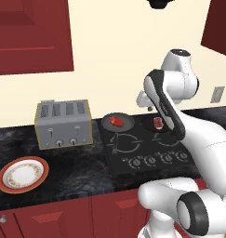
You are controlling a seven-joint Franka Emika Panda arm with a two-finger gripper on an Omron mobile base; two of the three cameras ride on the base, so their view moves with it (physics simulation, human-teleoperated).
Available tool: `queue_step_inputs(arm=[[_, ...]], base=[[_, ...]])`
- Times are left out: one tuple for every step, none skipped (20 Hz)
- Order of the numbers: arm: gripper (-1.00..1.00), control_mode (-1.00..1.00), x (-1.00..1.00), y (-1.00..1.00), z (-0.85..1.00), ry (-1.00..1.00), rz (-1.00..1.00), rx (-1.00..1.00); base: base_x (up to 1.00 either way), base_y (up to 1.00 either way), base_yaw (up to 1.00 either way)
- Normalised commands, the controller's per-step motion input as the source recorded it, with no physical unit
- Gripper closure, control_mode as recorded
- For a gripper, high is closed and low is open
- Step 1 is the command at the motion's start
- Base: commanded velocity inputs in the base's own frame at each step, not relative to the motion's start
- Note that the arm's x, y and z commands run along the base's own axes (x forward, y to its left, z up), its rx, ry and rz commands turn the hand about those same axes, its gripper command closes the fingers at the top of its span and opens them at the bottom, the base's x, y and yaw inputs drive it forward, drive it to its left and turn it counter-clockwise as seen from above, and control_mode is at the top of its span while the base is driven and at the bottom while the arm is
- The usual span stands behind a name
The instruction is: Place one of the steaks on the plate and the other in the bowl. Then place the bowl in the fridge.
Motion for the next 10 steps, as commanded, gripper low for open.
queue_step_inputs(arm=[[-1.00, -1.00, 0.00, 0.09, 0.00, 0.00, 0.00, 0.00], [-1.00, -1.00, 0.16, 0.00, 0.00, 0.00, 0.00, 0.00], [-1.00, -1.00, 0.33, 0.00, 0.00, 0.00, 0.00, 0.00], [-1.00, -1.00, 0.54, 0.00, -0.06, 0.00, 0.00, 0.00], [-1.00, -1.00, 0.69, 0.00, -0.01, 0.00, 0.00, 0.00], [-1.00, -1.00, 0.75, 0.00, -0.01, -0.03, 0.00, 0.00], [-1.00, -1.00, 0.92, 0.04, -0.01, -0.08, 0.00, 0.00], [-1.00, -1.00, 0.93, 0.01, -0.04, -0.11, 0.00, 0.00], [-1.00, -1.00, 0.57, 0.24, -0.29, -0.03, 0.10, -0.03], [-1.00, -1.00, 0.46, 0.26, -0.44, -0.01, 0.20, -0.05]], base=[[0.00, 0.00, 0.00], [0.00, 0.00, 0.00], [0.00, 0.00, 0.00], [0.00, 0.00, 0.00], [0.00, 0.00, 0.00], [0.00, 0.00, 0.00], [0.00, 0.00, 0.00], [0.00, 0.00, 0.00], [0.00, 0.00, 0.00], [0.00, 0.00, 0.00]])
